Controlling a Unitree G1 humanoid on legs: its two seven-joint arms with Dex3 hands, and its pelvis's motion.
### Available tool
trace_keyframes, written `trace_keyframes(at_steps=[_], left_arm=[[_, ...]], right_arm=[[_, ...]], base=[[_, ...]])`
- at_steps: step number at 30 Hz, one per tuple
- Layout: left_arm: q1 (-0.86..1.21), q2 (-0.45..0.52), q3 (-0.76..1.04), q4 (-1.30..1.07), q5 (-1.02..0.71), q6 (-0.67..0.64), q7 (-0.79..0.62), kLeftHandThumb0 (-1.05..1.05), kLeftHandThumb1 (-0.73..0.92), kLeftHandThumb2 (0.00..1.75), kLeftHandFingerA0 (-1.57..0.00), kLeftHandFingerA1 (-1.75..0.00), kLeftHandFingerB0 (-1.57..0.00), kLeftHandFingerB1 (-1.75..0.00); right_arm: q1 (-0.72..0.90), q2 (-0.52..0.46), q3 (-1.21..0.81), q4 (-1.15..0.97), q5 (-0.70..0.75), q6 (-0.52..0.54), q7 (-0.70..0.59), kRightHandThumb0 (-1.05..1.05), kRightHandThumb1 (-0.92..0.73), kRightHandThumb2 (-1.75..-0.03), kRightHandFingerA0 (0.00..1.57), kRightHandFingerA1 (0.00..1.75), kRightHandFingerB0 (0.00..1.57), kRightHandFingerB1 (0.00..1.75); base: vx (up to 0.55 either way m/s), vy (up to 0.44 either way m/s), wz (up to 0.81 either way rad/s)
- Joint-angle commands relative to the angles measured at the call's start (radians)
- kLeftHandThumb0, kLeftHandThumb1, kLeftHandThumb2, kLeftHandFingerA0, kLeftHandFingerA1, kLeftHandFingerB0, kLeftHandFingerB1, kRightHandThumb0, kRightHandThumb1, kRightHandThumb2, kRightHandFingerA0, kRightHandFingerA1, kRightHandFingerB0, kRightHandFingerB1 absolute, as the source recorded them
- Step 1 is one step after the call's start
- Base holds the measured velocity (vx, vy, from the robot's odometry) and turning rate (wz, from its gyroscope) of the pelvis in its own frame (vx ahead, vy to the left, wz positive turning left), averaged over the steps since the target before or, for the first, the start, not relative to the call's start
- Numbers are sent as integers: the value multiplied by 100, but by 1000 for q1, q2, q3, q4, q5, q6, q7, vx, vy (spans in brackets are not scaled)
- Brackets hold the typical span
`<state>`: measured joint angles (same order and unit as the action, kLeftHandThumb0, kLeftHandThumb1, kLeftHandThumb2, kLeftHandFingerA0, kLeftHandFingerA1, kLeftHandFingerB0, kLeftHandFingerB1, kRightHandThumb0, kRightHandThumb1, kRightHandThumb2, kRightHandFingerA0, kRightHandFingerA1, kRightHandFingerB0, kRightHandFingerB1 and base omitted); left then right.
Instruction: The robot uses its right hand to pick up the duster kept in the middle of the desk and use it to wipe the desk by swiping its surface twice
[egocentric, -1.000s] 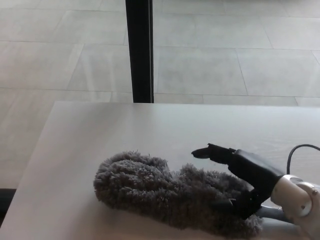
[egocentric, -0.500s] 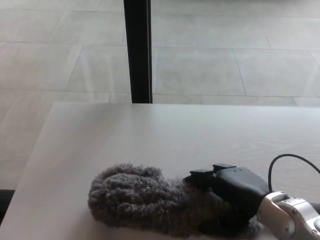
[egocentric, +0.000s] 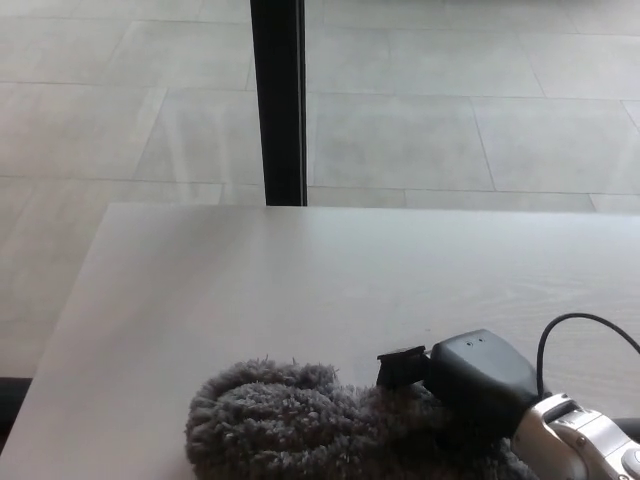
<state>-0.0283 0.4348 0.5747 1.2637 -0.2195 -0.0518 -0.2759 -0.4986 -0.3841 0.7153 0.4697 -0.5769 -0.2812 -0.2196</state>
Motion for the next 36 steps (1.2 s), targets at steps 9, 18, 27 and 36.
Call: trace_keyframes(at_steps=[9,18,27,36], left_arm=[[-6,26,13,6,-37,-35,-44,-81,78,117,-44,-67,-31,-54],[-13,19,10,2,-38,-35,-53,-84,92,76,-45,-57,-36,-40],[-8,21,11,-2,-37,-45,-56,-83,92,76,-44,-57,-35,-41],[-16,22,14,0,-44,-31,-81,-84,92,76,-42,-55,-35,-39]], right_arm=[[69,93,-41,112,-233,-47,-684,-23,-64,-74,95,169,87,97],[22,23,283,199,-528,-46,-730,-47,-41,-93,135,140,89,86],[-95,-26,314,297,-509,-51,-641,-36,-56,-71,105,167,91,88],[-198,-59,290,517,-429,-4,-593,-34,-60,-63,94,169,89,97]], base=[[0,0,0],[0,0,0],[0,0,0],[0,0,0]])
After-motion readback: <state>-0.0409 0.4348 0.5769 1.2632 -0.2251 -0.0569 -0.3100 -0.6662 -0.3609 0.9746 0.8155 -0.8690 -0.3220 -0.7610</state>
